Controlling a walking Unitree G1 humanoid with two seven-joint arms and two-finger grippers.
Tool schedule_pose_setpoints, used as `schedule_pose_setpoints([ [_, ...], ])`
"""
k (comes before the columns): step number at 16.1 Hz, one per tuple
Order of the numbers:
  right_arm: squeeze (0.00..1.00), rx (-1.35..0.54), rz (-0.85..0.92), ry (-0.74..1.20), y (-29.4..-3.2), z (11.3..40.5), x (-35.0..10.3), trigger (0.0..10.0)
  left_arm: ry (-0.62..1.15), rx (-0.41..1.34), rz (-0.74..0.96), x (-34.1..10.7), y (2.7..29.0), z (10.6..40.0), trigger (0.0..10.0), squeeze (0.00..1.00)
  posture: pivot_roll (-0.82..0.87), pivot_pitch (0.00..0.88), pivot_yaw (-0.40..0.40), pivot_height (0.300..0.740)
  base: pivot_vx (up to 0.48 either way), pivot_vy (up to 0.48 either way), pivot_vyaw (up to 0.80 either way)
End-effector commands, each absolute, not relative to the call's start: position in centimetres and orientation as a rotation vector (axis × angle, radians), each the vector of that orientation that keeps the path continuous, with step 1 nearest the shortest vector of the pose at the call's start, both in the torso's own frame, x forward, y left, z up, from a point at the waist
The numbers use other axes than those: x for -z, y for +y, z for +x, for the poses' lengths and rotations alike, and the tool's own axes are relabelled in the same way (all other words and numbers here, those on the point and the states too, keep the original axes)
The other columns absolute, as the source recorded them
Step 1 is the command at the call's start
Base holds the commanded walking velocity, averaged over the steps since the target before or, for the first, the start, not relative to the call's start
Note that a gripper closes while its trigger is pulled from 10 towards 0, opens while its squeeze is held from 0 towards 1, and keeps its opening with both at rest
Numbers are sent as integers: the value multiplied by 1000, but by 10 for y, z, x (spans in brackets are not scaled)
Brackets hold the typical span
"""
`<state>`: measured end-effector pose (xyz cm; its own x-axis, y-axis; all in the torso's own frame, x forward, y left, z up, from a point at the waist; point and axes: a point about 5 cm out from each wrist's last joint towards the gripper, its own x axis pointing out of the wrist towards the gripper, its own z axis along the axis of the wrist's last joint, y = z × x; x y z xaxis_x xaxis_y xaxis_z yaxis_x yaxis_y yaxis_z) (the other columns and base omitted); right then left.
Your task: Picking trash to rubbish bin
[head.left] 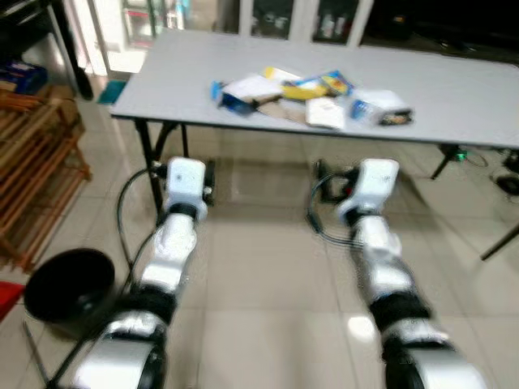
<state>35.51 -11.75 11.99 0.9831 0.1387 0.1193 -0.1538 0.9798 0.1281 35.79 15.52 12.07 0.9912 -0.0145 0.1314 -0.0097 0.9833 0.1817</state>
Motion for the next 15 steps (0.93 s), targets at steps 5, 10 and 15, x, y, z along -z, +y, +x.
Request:
schedule_pose_setpoints([
  [5, 0, -125, 144, -127, -128, 359, -128, 10000, -132, 22, 175, -121, 145, 359, 10000, 0, -27, 35, -87, 740, 480, 0, 0],
  [10, 0, -144, 150, -118, -126, 360, -127, 10000, -128, 15, 168, -122, 145, 359, 10000, 0, -28, 47, -94, 740, 480, 0, 0],
  [15, 0, -151, 153, -116, -125, 360, -127, 10000, -128, 16, 165, -121, 146, 358, 10000, 0, -28, 48, -94, 740, 480, 0, 0],
])
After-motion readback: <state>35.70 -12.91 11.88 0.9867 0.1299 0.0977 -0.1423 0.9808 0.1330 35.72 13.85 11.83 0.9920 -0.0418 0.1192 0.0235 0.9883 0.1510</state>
